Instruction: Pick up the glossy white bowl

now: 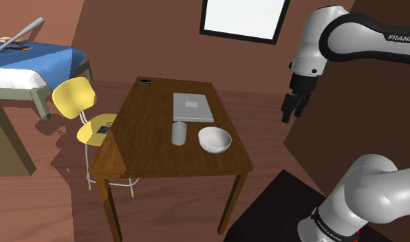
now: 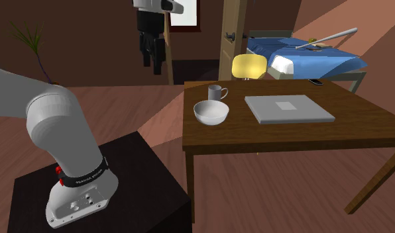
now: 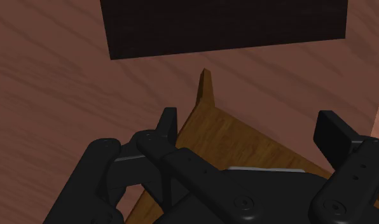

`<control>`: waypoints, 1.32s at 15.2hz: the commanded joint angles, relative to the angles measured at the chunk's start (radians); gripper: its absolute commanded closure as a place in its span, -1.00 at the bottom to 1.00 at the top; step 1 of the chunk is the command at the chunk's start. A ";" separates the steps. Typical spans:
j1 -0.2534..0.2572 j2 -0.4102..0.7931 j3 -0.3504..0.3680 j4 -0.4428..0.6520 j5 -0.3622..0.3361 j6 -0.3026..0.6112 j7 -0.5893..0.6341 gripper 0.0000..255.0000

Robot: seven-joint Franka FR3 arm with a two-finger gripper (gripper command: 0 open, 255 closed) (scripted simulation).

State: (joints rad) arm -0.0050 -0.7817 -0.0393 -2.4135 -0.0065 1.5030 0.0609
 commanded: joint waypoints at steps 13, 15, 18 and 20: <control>-0.001 0.399 -0.059 0.050 -0.002 0.375 -0.067 -1.00; 0.000 0.474 -0.068 0.078 0.004 0.425 -0.080 -1.00; 0.001 0.589 -0.079 0.131 0.018 0.492 -0.101 -1.00; 0.001 0.665 -0.085 0.173 0.030 0.530 -0.116 -1.00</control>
State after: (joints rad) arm -0.0004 -0.1538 -0.1169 -2.2559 0.0197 2.0087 -0.0406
